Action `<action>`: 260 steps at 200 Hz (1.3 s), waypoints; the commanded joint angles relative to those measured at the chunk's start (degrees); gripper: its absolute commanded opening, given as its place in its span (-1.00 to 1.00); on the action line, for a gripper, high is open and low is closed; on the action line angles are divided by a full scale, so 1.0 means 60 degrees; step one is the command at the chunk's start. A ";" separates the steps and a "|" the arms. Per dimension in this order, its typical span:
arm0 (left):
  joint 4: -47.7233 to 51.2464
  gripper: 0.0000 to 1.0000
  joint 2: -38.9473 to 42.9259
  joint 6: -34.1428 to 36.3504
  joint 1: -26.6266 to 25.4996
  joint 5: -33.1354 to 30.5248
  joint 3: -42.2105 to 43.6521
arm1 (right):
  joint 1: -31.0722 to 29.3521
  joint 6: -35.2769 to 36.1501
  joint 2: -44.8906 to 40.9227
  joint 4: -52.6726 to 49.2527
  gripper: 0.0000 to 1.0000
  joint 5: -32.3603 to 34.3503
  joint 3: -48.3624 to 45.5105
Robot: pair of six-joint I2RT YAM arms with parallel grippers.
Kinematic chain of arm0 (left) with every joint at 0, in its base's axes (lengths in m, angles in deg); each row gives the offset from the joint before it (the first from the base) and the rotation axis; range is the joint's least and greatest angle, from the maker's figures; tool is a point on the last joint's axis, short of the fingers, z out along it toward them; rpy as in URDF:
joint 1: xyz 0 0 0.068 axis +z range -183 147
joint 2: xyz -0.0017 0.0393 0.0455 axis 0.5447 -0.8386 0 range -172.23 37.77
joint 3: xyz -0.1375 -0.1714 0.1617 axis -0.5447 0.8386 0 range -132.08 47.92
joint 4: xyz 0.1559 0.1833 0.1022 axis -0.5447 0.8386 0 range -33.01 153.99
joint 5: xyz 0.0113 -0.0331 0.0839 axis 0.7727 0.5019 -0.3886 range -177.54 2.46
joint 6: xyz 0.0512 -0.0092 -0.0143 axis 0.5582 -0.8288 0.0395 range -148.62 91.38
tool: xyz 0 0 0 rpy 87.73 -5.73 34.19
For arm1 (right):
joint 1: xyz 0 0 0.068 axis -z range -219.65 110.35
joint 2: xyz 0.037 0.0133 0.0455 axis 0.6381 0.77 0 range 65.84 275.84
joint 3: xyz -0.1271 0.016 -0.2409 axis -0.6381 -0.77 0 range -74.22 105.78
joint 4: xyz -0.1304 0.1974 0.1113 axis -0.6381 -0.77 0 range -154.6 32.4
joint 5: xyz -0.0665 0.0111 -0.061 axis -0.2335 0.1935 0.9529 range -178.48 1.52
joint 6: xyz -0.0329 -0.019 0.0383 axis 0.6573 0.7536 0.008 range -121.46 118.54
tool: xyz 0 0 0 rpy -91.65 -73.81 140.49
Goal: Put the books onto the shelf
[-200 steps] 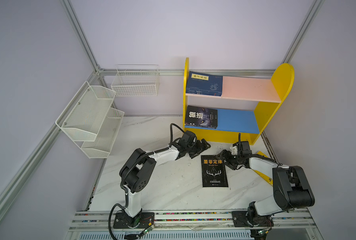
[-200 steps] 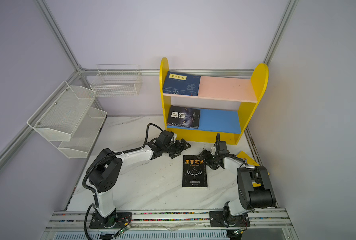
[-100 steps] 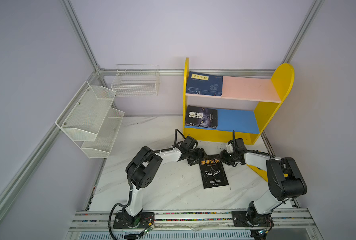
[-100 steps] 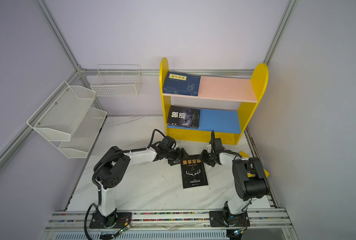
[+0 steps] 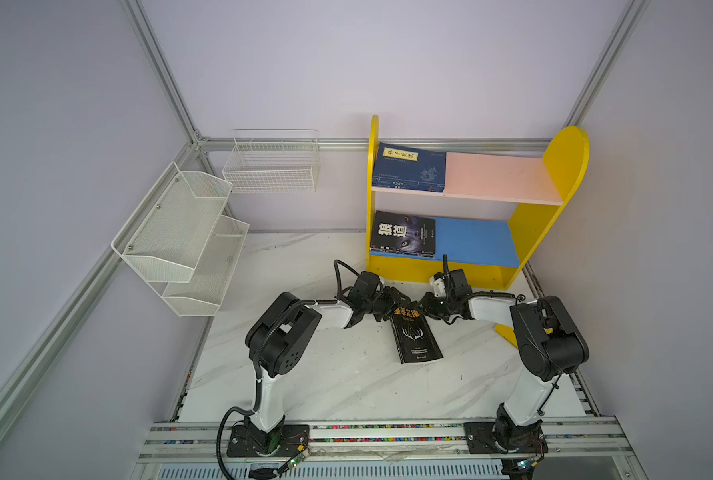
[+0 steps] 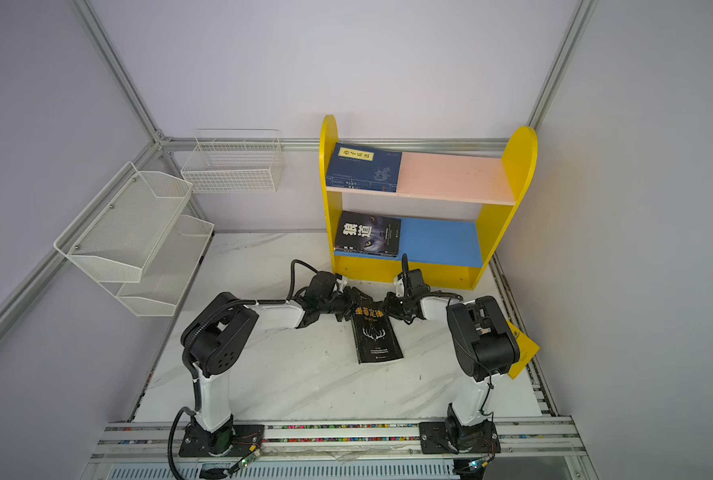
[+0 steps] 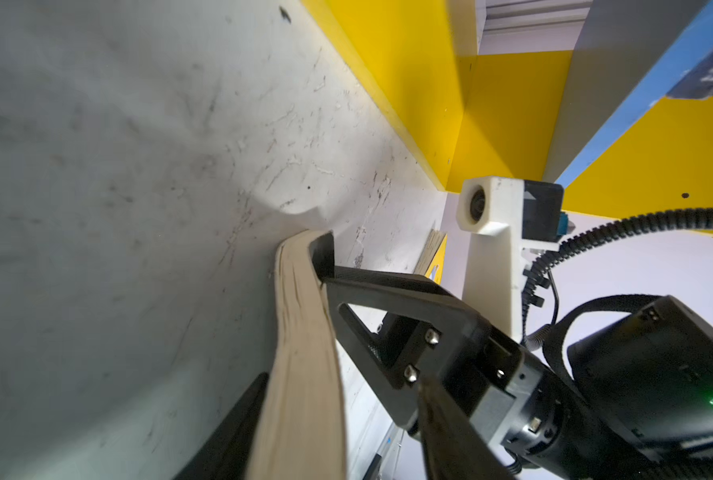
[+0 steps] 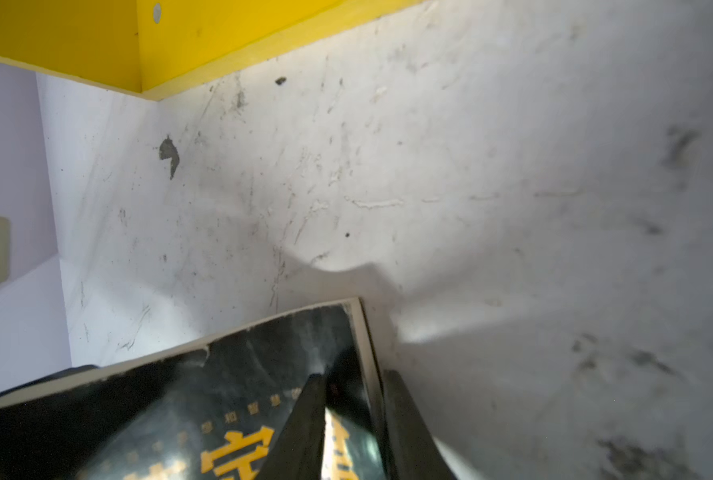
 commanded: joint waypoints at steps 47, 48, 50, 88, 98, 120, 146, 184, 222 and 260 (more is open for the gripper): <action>0.1275 -0.60 0.1311 0.0782 -0.0040 -0.0517 -0.0185 | -0.0398 -0.0236 0.0623 -0.2182 -0.44 0.0026 -0.0095; 0.1280 -0.62 0.1310 0.0799 -0.0039 -0.0515 -0.0191 | -0.0400 -0.0239 0.0607 -0.2182 -0.44 0.0024 -0.0093; 0.1327 -0.63 0.1317 0.0822 -0.0038 -0.0514 -0.0207 | -0.0401 -0.0252 0.0588 -0.2182 -0.43 0.0004 -0.0073; 0.3137 -1.00 0.1666 0.2553 -0.0004 -0.0800 -0.1389 | -0.0387 -0.0374 -0.0495 -0.2310 0.18 -0.0193 0.0269; 0.3695 -1.00 0.1895 0.3353 0.0075 -0.0654 -0.1794 | -0.0352 -0.0505 -0.0954 -0.2469 0.33 0.0084 0.0468; 0.5299 -1.00 0.2496 0.5019 0.0363 0.0089 -0.2915 | -0.0129 -0.0809 -0.2164 -0.2491 0.57 0.0374 0.0897; 0.6451 -1.00 0.3034 0.5716 0.0746 0.0613 -0.4112 | 0.0394 -0.1010 -0.3430 -0.2281 0.85 0.0396 0.1442; 0.3586 -1.00 0.3420 0.3716 0.1172 0.0532 -0.4378 | 0.1676 -0.2546 -0.5037 -0.0186 0.95 -0.1357 0.1122; 0.1301 -1.00 0.2965 0.1990 0.1382 -0.0475 -0.4728 | 0.2089 -0.4240 -0.6260 0.1731 0.95 -0.2528 0.0313; 0.0349 -1.00 0.2352 0.1216 0.1425 -0.1428 -0.5278 | 0.1946 -0.6389 -0.6974 0.4246 0.95 -0.3003 -0.1002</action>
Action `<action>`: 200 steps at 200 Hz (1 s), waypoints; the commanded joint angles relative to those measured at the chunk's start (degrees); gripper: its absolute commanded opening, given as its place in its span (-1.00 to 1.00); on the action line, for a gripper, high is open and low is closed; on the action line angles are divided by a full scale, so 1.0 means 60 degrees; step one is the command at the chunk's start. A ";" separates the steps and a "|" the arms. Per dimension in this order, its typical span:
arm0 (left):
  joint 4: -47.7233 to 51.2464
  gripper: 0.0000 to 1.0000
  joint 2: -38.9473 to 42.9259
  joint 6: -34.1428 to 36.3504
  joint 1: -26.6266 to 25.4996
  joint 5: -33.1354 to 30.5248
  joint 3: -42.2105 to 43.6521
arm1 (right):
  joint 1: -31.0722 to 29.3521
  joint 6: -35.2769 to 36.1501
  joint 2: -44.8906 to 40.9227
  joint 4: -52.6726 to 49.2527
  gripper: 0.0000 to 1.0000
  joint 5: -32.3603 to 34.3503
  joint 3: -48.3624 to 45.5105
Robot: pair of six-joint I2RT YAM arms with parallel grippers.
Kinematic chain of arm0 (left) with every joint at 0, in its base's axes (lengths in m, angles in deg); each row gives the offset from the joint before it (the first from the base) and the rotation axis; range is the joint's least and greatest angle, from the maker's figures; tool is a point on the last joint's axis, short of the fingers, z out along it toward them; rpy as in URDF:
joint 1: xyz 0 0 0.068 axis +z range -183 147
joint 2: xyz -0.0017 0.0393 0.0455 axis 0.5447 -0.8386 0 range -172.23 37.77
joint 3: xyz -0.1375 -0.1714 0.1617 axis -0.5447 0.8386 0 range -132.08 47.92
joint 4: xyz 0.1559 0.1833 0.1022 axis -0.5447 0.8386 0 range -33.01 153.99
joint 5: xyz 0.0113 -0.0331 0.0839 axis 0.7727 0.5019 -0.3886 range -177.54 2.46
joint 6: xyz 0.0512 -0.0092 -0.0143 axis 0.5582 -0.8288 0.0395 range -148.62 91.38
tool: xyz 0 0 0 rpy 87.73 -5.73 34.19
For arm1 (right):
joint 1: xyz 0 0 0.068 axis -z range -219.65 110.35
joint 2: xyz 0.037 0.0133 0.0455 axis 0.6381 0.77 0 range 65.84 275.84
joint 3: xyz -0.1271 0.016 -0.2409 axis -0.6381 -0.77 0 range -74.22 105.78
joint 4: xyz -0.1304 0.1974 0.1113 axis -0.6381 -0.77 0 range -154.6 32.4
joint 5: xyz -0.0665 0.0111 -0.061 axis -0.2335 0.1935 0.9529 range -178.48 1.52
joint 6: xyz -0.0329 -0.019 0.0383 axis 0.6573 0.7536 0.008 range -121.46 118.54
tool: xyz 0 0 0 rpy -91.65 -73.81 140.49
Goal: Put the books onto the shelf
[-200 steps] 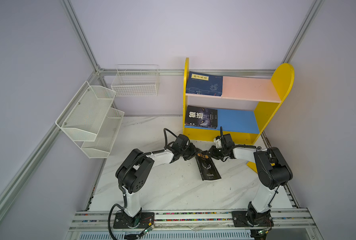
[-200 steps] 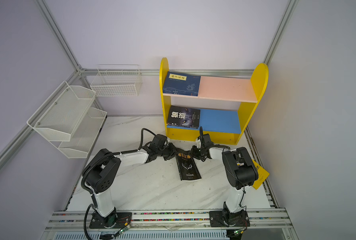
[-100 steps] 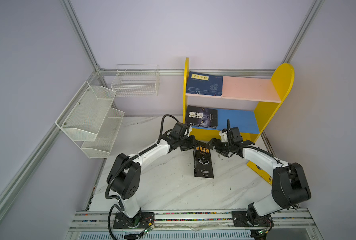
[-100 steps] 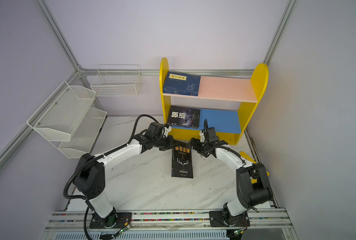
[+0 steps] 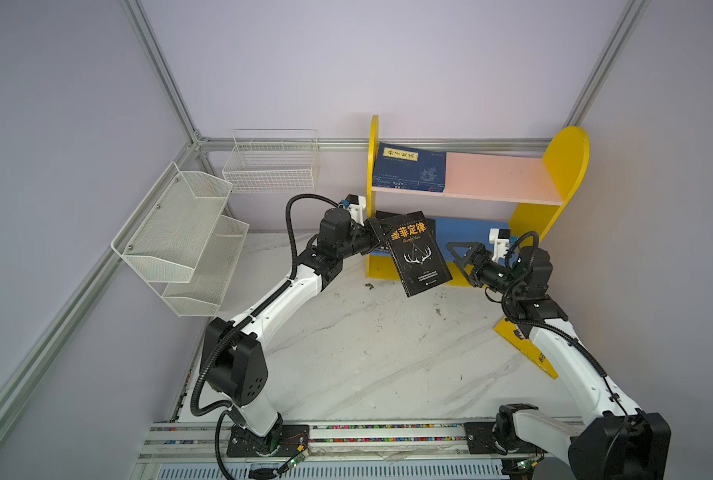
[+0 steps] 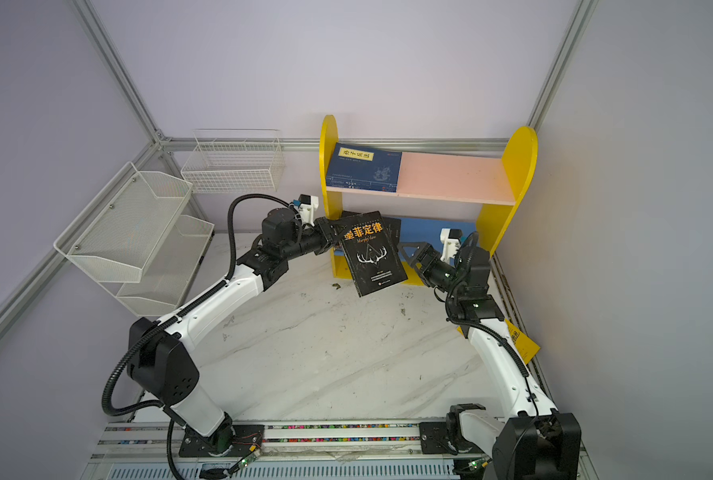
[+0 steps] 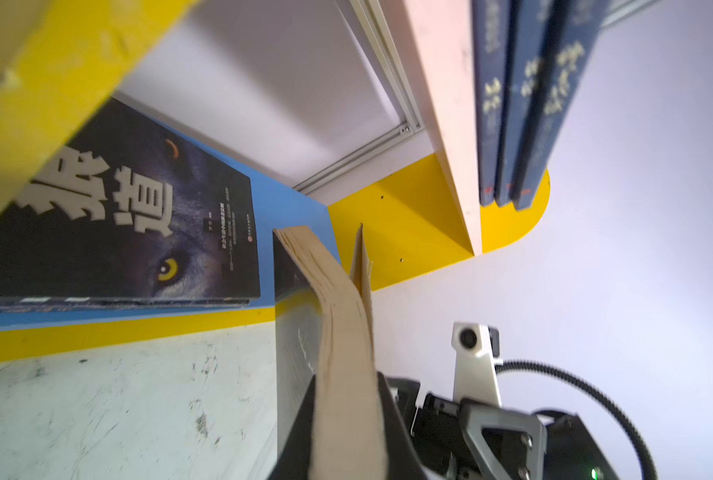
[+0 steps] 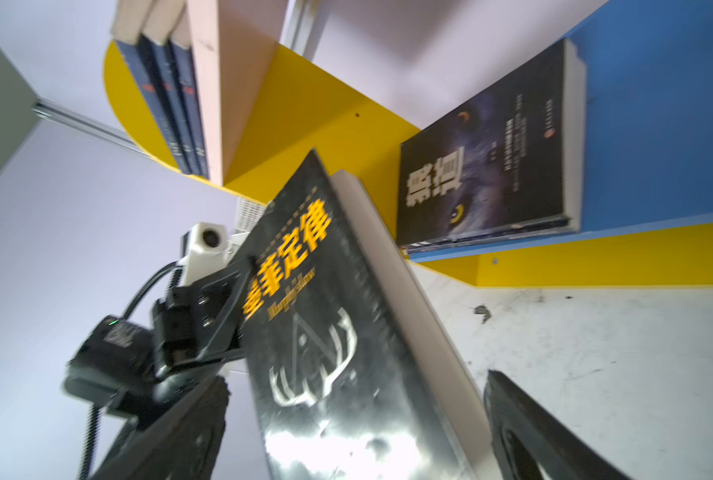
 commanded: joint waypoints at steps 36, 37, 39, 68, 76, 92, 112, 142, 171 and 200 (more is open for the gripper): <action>-0.2000 -1.00 -0.0180 -0.1390 0.0098 -0.1605 -0.1326 | -0.1616 -0.1940 -0.0340 0.2473 0.95 0.0509 -0.0913; -0.2031 -1.00 -0.0178 -0.1408 0.0098 -0.1614 -0.1329 | -0.1668 -0.1950 -0.0317 0.2495 0.95 0.0537 -0.0913; -0.2076 -1.00 -0.0205 -0.1450 0.0098 -0.1636 -0.1324 | -0.1762 -0.1977 -0.0274 0.2559 0.95 0.0595 -0.0913; -0.2575 -1.00 -0.0308 -0.1682 0.0098 -0.1913 -0.1345 | -0.2367 -0.2325 0.0163 0.2892 0.95 0.1060 -0.1087; -0.2601 -1.00 -0.0278 -0.1638 0.0112 -0.1989 -0.1373 | -0.2366 -0.2335 0.0188 0.2842 0.95 0.1124 -0.1147; -0.2657 -1.00 -0.0264 -0.1587 0.0127 -0.2012 -0.1450 | -0.2365 -0.2400 0.0351 0.2835 0.94 0.1127 -0.1192; -0.2890 -1.00 -0.0200 -0.1571 0.0127 -0.2003 -0.1419 | -0.2365 -0.2665 0.0787 0.3064 0.92 0.0964 -0.1228; -0.2982 -1.00 -0.0140 -0.1444 0.0127 -0.2110 -0.1364 | -0.2371 -0.2943 0.1179 0.3194 0.90 0.0897 -0.1265; -0.3254 -1.00 -0.0367 -0.1690 0.0127 -0.1980 -0.1439 | -0.2367 -0.3625 0.1713 0.4049 0.88 0.0943 -0.1294; -0.3406 -1.00 -0.0384 -0.1703 0.0127 -0.1991 -0.1462 | -0.2366 -0.4631 0.2115 0.5642 0.88 0.0972 -0.1678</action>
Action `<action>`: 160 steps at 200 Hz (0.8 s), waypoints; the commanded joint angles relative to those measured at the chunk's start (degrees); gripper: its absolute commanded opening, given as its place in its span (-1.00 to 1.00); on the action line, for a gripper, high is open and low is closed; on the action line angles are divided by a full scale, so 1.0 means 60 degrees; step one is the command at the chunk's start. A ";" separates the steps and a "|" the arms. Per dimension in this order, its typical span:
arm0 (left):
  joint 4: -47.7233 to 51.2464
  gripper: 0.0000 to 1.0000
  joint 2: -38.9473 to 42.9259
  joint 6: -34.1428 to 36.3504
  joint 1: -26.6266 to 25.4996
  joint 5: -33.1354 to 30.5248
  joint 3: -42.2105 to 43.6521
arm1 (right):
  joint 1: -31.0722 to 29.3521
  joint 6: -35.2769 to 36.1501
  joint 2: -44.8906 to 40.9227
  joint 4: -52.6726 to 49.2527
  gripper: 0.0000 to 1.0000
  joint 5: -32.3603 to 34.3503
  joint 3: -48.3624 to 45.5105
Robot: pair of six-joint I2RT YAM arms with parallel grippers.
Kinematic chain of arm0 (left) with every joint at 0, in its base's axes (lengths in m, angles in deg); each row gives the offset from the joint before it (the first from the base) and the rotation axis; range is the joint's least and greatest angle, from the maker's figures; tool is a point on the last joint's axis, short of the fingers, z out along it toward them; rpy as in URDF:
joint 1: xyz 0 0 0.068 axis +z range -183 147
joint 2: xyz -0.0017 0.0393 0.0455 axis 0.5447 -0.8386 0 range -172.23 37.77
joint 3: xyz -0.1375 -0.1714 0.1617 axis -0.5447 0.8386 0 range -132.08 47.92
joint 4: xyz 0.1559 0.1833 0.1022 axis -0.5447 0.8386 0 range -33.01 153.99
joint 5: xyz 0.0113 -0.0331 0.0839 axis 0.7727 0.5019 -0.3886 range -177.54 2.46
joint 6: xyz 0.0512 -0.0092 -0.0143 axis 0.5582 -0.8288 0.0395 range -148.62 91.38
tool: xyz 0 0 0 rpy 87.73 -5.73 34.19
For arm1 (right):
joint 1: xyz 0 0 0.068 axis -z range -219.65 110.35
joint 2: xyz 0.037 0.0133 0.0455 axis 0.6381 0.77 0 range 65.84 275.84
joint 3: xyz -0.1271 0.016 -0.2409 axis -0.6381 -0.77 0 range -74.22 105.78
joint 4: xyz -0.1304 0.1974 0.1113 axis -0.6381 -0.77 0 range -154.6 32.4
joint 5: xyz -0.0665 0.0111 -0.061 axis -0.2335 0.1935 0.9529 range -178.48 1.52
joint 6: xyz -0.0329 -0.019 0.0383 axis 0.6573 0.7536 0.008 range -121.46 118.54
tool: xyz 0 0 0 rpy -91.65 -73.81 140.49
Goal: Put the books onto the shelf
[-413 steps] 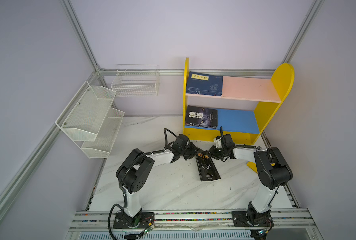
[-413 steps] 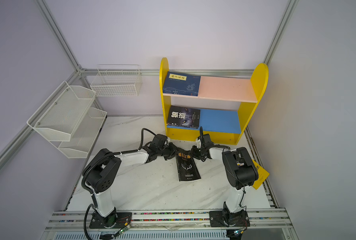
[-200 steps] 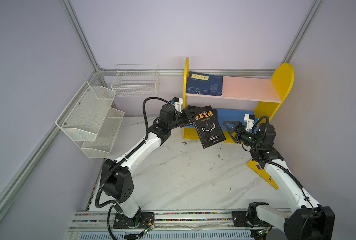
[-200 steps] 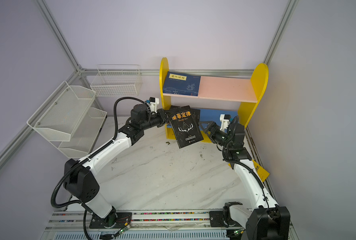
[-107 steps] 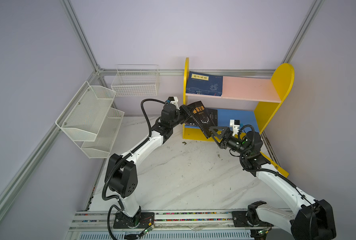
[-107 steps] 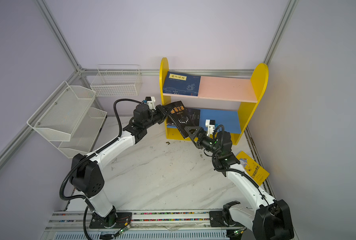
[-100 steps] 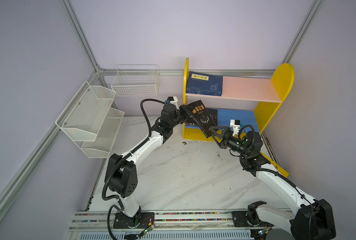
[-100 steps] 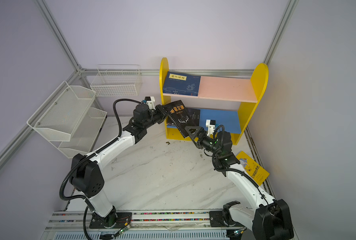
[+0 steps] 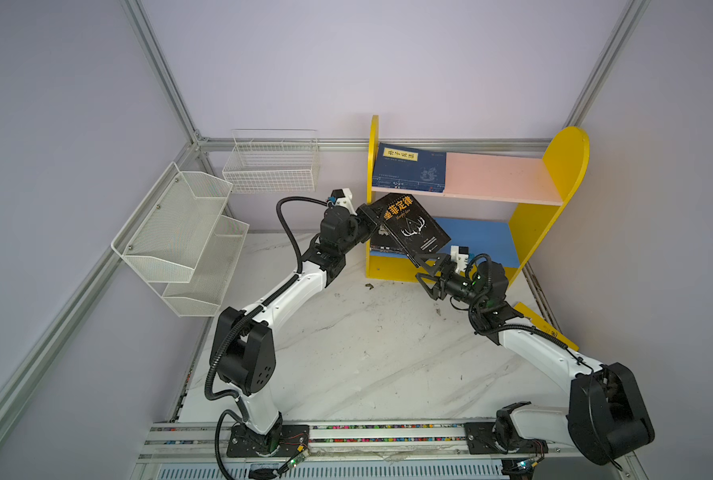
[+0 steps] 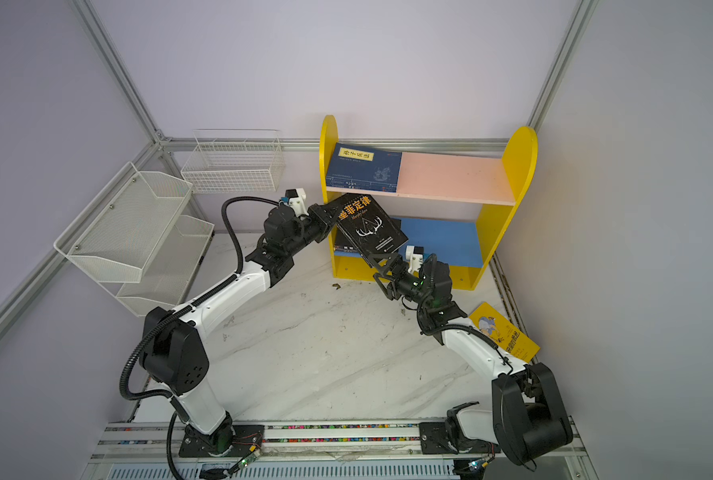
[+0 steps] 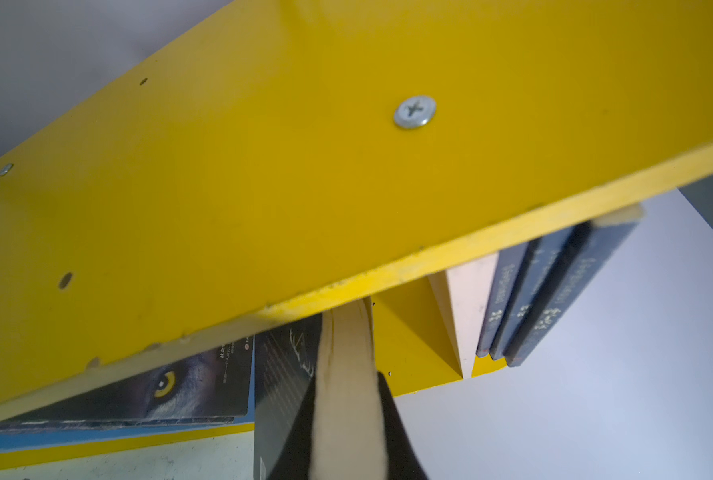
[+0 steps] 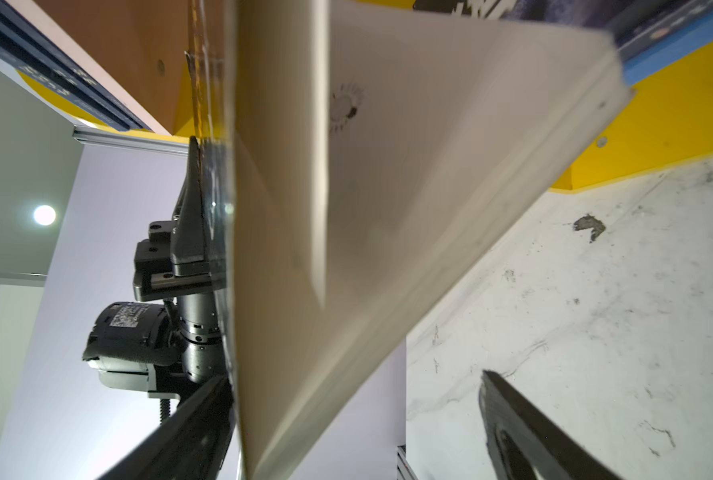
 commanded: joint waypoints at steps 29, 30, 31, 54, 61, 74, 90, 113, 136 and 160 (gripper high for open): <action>-0.1616 -1.00 0.0130 -0.0501 -0.0008 0.0098 -0.1397 | -0.0022 -0.1800 0.0538 0.3110 0.78 0.0519 -0.0547; -0.1619 -1.00 0.0124 -0.0510 -0.0010 0.0100 -0.1398 | -0.0030 -0.1811 0.0554 0.3161 0.76 0.0536 -0.0539; -0.1613 -1.00 0.0121 -0.0515 -0.0011 0.0101 -0.1398 | -0.0026 -0.1824 0.0562 0.3193 0.75 0.0552 -0.0536; -0.1689 -1.00 0.0181 -0.0564 -0.0051 0.0017 -0.1162 | -0.0023 -0.2083 0.0894 0.3794 0.39 0.1063 -0.0372; -0.1707 -1.00 0.0205 -0.0586 -0.0042 -0.0015 -0.1087 | -0.0027 -0.2151 0.0973 0.3922 0.23 0.1215 -0.0318; -0.1750 -1.00 0.0265 -0.0621 -0.0062 -0.0102 -0.0914 | -0.0023 -0.2248 0.1091 0.4156 0.03 0.1395 -0.0220; -0.1787 -1.00 0.0311 -0.0694 -0.0125 -0.0187 -0.0771 | -0.0022 -0.2304 0.1199 0.4193 -0.15 0.1500 -0.0087; -0.1764 -1.00 0.0323 -0.0754 -0.0257 -0.0340 -0.0587 | -0.0030 -0.2223 0.1160 0.4162 -0.34 0.1873 -0.0009; -0.1318 -0.91 0.0399 -0.0702 -0.0273 -0.0380 -0.0512 | 0.0035 -0.1842 0.1085 0.3616 -0.44 0.1894 0.0313; -0.0650 -0.32 0.0698 -0.0307 -0.0261 -0.0614 -0.0298 | 0.0351 -0.0840 0.1050 0.2026 -0.58 0.1623 0.0954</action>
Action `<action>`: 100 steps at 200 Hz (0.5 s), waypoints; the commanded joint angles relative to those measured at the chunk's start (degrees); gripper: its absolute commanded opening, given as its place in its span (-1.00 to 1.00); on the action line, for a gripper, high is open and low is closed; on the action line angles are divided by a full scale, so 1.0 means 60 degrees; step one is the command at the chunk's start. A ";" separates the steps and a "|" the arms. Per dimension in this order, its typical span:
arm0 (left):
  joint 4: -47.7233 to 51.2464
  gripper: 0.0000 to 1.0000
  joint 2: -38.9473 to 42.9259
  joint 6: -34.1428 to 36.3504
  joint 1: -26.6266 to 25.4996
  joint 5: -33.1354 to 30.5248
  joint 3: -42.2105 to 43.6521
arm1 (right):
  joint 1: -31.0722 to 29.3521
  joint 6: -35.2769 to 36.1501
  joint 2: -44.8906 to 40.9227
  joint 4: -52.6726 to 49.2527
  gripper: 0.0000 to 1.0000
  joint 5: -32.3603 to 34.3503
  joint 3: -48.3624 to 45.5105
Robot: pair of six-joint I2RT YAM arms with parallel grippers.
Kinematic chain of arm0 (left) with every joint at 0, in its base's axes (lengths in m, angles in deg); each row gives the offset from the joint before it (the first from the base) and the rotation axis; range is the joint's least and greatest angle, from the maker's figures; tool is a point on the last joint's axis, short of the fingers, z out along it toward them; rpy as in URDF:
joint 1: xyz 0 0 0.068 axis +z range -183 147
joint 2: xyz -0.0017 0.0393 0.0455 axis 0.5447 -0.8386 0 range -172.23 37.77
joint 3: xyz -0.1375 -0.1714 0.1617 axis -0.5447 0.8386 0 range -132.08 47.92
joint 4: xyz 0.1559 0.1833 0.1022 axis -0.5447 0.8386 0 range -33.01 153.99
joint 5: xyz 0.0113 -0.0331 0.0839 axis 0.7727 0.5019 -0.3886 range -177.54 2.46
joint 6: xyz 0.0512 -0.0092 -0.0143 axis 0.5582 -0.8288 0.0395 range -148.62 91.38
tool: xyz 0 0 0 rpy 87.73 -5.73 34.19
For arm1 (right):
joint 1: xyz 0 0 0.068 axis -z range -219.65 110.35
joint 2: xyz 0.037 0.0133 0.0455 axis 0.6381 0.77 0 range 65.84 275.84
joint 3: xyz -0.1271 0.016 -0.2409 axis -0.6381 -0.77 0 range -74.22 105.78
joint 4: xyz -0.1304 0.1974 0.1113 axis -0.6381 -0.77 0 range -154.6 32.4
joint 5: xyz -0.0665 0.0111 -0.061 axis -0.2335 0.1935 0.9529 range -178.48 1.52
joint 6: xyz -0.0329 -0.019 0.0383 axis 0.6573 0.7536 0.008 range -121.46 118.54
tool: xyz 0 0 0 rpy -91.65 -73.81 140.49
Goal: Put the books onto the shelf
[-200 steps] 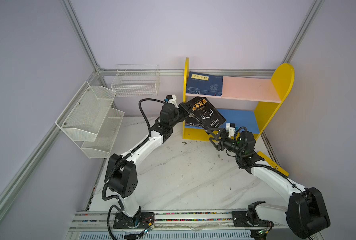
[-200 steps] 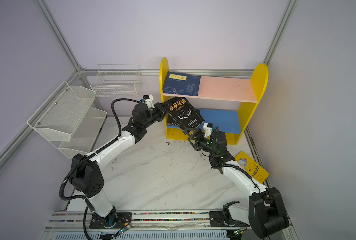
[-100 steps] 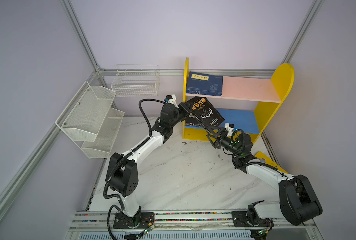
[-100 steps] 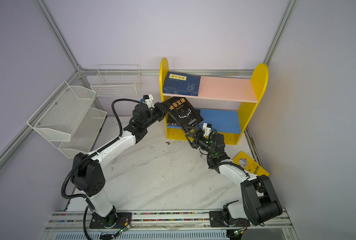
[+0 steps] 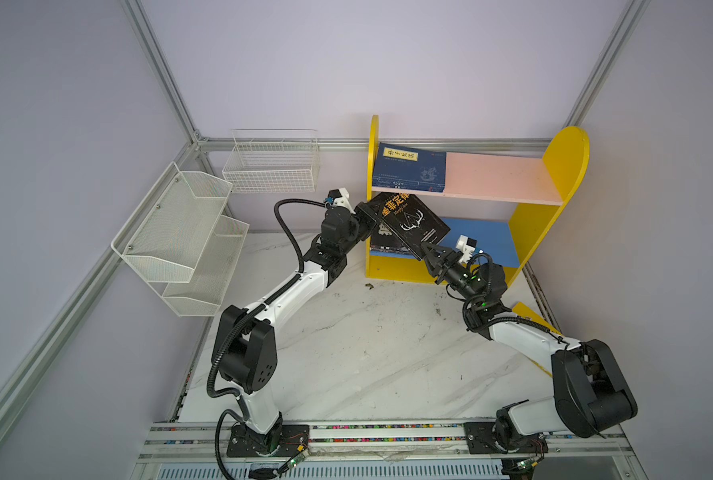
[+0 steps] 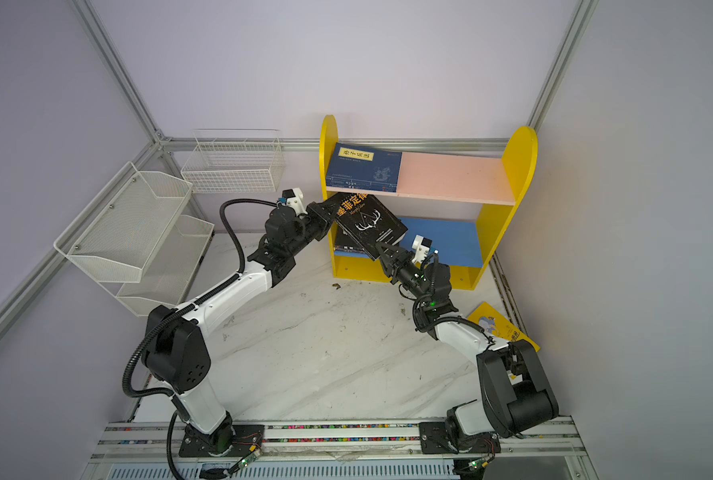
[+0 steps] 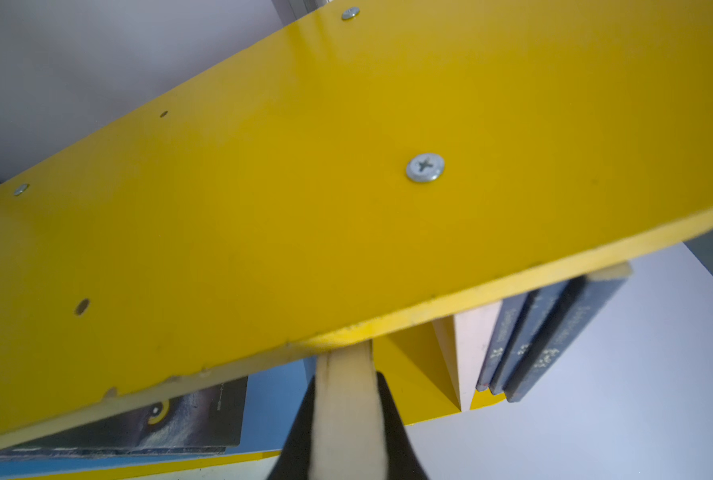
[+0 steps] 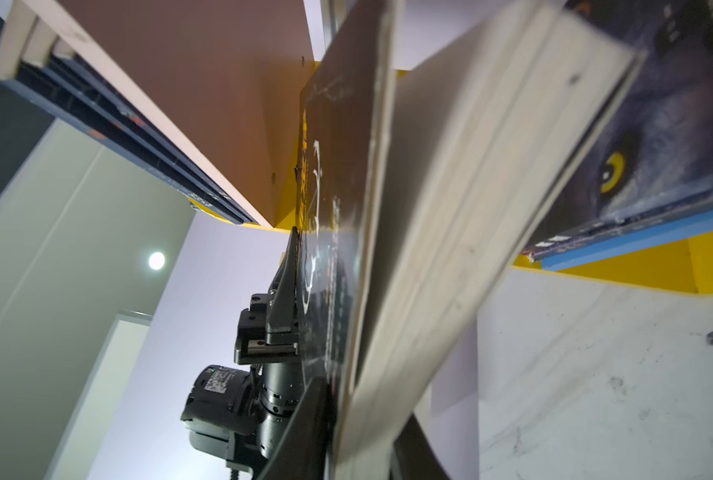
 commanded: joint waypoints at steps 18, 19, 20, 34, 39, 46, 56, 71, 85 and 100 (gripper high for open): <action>0.0571 0.08 0.1179 0.0651 -0.0167 -0.0209 -0.0170 | 0.0841 0.1323 -0.0157 -0.2418 -0.59 -0.0379 0.1233; 0.0626 0.11 0.1187 0.0704 -0.0172 -0.0226 -0.0169 | 0.0871 0.1373 -0.0158 -0.2479 -0.59 -0.0402 0.1253; 0.0626 0.13 0.1233 0.0759 -0.0174 -0.0234 -0.0168 | 0.0908 0.1413 -0.0159 -0.2531 -0.59 -0.0450 0.1279; 0.1746 0.43 0.1472 0.1362 -0.0119 -0.0414 -0.0162 | 0.1425 0.1863 -0.0183 -0.3171 -0.59 -0.1007 0.1692; 0.2123 0.48 0.1579 0.1508 -0.0101 -0.0515 -0.0070 | 0.1601 0.2056 -0.0162 -0.3439 -0.60 -0.1271 0.1857; 0.2402 0.53 0.1766 0.1665 -0.0091 -0.0641 0.0186 | 0.1827 0.2387 -0.0088 -0.3911 -0.60 -0.1655 0.2128; 0.2599 0.59 0.2057 0.1782 -0.0065 -0.0837 0.0684 | 0.2014 0.2982 0.0099 -0.4603 -0.60 -0.2168 0.2548; 0.2844 0.62 0.2564 0.1904 -0.0019 -0.1199 0.1411 | 0.2117 0.4139 0.0584 -0.6058 -0.61 -0.2817 0.3472; 0.3186 0.64 0.2945 0.1956 0.0077 -0.1500 0.1870 | 0.2117 0.5316 0.1096 -0.7365 -0.62 -0.3079 0.4162; 0.3440 0.65 0.3289 0.1957 0.0203 -0.1699 0.2297 | 0.2117 0.5580 0.1615 -0.7422 -0.65 -0.3493 0.4511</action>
